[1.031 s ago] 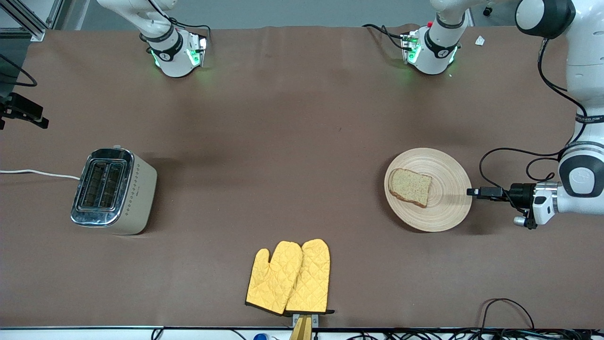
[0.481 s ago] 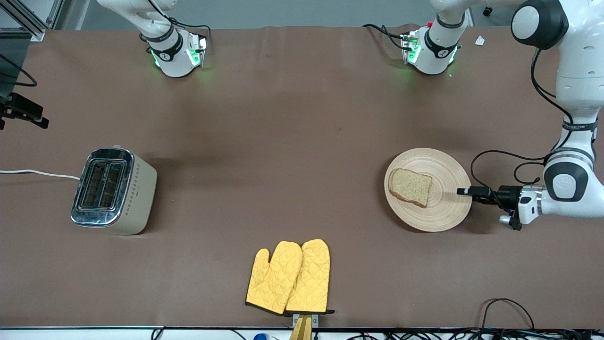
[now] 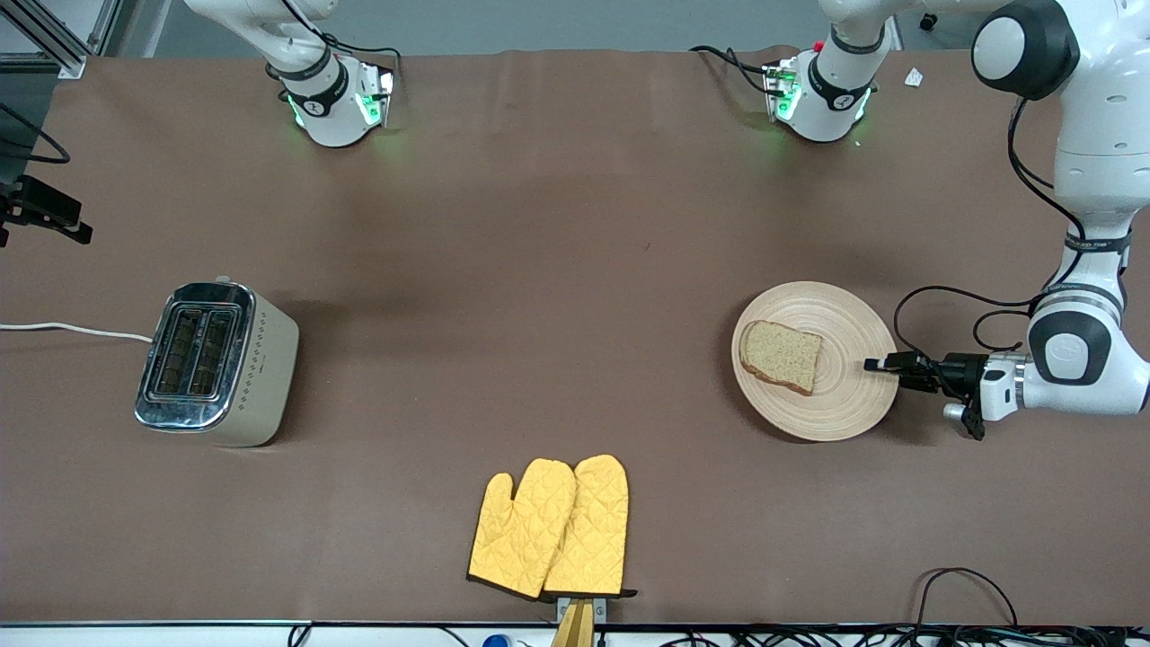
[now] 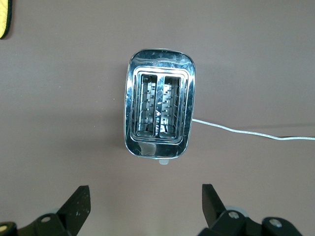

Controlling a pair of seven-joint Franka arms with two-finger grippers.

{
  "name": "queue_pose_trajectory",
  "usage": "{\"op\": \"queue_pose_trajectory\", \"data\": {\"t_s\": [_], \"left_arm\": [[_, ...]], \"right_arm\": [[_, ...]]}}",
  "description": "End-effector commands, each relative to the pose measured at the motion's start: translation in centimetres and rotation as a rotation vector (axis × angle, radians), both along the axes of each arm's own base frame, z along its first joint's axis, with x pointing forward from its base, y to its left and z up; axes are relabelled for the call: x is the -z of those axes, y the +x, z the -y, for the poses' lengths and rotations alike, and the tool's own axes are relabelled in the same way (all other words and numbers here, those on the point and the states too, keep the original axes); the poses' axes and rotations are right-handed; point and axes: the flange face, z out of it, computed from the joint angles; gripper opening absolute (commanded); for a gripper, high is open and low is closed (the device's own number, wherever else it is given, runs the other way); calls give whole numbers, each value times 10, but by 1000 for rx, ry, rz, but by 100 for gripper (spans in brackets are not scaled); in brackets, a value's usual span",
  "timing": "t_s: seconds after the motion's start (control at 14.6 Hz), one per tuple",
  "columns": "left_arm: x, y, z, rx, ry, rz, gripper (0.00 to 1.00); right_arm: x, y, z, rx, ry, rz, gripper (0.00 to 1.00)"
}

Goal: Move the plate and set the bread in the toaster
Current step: 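Grip the wooden plate rim with the left gripper, then slide the plate toward the toaster with the left gripper while the right gripper reaches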

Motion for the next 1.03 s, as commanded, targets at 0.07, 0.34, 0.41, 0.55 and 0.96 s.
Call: {"op": "queue_pose_trajectory", "data": {"t_s": [0.07, 0.34, 0.41, 0.55, 0.96], "left_arm": [[1, 5, 3, 89, -48, 107, 0], [-24, 17, 49, 82, -98, 78, 0], [-32, 19, 72, 70, -111, 29, 0], [-49, 28, 129, 39, -149, -51, 0], [-42, 34, 286, -91, -323, -120, 0]], "right_arm": [[-3, -2, 3, -11, -3, 0, 100], [-3, -2, 4, -9, -3, 0, 100], [-3, -3, 5, -7, -3, 0, 100], [-3, -2, 5, -7, -4, 1, 100], [-2, -2, 5, -8, -4, 3, 100]]}}
